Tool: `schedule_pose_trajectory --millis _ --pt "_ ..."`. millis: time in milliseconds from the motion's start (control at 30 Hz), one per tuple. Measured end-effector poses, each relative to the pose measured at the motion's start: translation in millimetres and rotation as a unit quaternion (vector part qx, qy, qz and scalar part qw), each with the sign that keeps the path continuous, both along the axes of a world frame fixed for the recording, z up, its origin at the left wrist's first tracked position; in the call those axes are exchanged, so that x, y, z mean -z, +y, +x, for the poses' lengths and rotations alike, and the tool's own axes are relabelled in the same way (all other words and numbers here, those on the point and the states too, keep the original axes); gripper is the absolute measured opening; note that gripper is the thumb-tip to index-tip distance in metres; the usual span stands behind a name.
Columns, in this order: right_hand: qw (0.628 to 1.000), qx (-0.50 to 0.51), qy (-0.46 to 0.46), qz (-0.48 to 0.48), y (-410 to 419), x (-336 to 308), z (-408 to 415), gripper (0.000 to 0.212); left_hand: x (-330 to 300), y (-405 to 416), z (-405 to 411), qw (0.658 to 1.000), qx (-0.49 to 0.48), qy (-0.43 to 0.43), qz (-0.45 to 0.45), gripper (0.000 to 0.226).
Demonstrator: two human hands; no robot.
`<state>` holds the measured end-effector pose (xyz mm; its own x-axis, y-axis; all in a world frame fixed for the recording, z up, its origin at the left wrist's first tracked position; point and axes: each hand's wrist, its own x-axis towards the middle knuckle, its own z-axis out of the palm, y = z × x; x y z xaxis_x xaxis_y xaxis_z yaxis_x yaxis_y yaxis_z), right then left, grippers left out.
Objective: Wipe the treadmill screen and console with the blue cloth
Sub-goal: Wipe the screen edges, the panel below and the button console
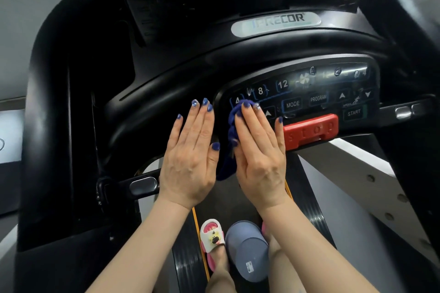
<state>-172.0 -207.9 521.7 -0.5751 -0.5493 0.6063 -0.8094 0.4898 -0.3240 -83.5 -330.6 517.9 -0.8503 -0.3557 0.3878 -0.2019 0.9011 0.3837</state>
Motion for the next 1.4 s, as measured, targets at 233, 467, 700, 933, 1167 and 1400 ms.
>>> schedule_pose_trajectory --millis 233,467,700,933,1167,1400 --pt "0.999 0.032 -0.004 0.013 27 17 16 0.033 1 2 1 1.0 0.014 0.003 -0.005 0.056" --pt "0.994 0.098 -0.038 0.014 0 -2 7 0.05 2 1 0 1.0 0.014 0.001 -0.014 0.057" --pt "0.989 0.142 -0.036 0.016 -9 -5 1 0.048 0 1 0 1.0 0.014 0.002 -0.011 0.055" --pt "0.999 0.051 -0.014 0.014 11 -3 -2 0.039 0 2 1 1.0 0.018 0.0 -0.004 0.055" --pt "0.994 0.086 -0.043 -0.048 -30 -18 -18 0.038 -1 0 0 1.0 0.02 0.008 -0.001 0.056" --pt "0.999 0.05 -0.002 -0.004 -6 -15 -25 0.035 -3 1 1 1.0 0.019 -0.002 0.008 0.057"
